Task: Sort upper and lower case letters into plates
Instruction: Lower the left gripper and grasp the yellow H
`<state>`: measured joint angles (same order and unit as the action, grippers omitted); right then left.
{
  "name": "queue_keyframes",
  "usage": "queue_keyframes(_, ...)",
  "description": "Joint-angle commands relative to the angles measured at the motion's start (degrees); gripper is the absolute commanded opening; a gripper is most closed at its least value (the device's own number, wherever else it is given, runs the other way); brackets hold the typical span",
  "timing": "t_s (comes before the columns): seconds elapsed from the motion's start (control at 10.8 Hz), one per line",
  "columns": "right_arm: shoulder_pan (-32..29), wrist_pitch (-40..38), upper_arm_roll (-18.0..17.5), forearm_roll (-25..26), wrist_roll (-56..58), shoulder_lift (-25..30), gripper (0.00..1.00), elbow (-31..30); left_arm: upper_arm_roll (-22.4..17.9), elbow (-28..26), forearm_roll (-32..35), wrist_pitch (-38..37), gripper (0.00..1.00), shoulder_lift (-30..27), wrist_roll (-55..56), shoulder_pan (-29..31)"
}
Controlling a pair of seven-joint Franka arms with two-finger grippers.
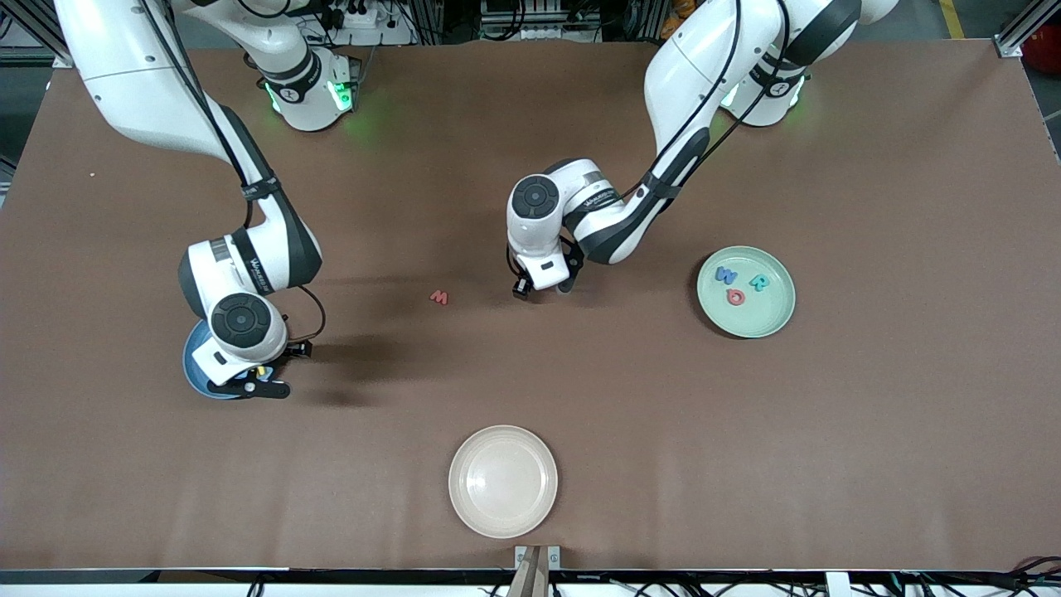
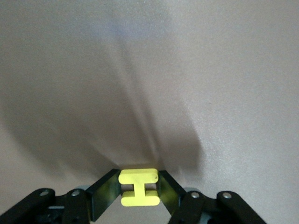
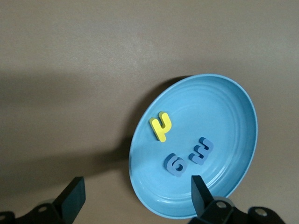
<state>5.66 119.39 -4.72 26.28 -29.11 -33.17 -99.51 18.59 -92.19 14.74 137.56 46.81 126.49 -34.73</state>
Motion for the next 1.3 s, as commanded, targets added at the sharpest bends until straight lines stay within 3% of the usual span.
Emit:
queue_keyframes(0.0,0.6,0.7,-0.8,-0.4,-1.0,-0.2,1.00,0.4,-0.1,0.8,1.7,-0.4,0.24,0.8,1.8,0.4)
queue_keyframes(0.46,1.2,1.5,-1.1,-0.4,-0.9,-0.5,1.00,0.4,0.0,3.2,1.5,-3.3,0.24,0.6,1.6,0.5)
queue_keyframes(0.74,1.5,1.5,-4.9,-0.4,-0.3,-0.7,1.00,0.4,0.0,3.2,1.6,-3.6,0.24,0.4,1.4,0.6)
queue_keyframes(1.21,1.5,2.3,-5.2,-0.4,-0.8,-0.7,1.00,0.4,0.9,2.5,0.9,-11.1,0.24,-2.2,-6.9,4.0)
